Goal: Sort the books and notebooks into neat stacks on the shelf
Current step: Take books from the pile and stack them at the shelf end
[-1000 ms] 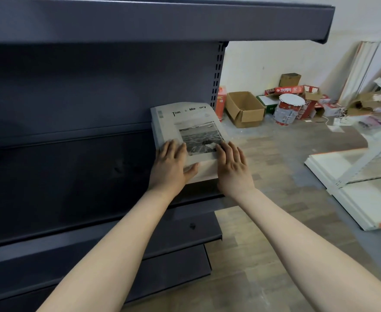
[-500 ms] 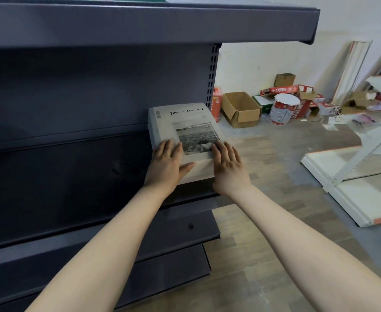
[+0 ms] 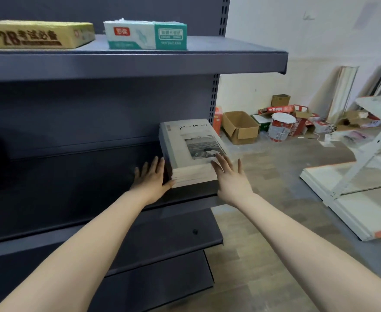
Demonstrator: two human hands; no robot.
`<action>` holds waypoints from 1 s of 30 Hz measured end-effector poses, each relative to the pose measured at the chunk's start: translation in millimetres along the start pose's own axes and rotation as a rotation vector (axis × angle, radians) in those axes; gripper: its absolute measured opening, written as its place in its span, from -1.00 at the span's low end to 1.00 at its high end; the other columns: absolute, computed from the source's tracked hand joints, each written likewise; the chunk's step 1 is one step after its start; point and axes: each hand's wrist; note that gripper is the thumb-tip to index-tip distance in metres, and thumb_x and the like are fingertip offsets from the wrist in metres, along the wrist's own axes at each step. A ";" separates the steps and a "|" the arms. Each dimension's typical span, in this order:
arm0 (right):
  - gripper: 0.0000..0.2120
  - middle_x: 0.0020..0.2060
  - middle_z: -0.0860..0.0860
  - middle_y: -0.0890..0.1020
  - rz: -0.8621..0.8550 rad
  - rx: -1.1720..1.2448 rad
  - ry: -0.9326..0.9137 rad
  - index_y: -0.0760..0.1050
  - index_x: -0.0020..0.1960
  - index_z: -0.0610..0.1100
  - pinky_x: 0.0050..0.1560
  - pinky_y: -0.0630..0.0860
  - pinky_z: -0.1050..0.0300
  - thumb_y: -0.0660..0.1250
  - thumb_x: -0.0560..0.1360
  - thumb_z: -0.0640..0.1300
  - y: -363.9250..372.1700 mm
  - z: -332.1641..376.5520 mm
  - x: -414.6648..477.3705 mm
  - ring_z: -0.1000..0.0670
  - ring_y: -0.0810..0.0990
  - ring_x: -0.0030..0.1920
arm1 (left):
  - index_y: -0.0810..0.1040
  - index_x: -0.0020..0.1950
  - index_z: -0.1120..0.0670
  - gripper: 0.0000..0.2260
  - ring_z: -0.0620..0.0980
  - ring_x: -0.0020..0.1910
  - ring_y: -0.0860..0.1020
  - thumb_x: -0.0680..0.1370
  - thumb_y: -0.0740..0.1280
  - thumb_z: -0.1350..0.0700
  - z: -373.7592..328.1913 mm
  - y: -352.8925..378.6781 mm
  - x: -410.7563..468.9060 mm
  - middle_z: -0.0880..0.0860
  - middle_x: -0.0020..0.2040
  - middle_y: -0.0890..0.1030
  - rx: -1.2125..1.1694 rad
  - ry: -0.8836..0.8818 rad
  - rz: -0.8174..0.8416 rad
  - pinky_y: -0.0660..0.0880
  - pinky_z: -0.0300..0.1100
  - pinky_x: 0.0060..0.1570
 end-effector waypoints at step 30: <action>-0.63 0.29 0.03 0.46 -0.242 0.387 -0.623 0.49 0.27 -0.07 0.30 0.24 0.06 0.20 0.49 -0.21 -112.3 418.9 53.3 -0.06 0.30 0.34 | 0.48 0.32 0.06 -0.62 0.17 0.22 0.43 0.49 0.26 0.13 324.7 -116.9 -207.9 0.07 0.29 0.51 0.173 -0.196 -0.561 0.40 -0.01 0.14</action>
Point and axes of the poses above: each hand's wrist, its own x-axis towards the middle knuckle, its own y-axis out of the palm, z = x × y
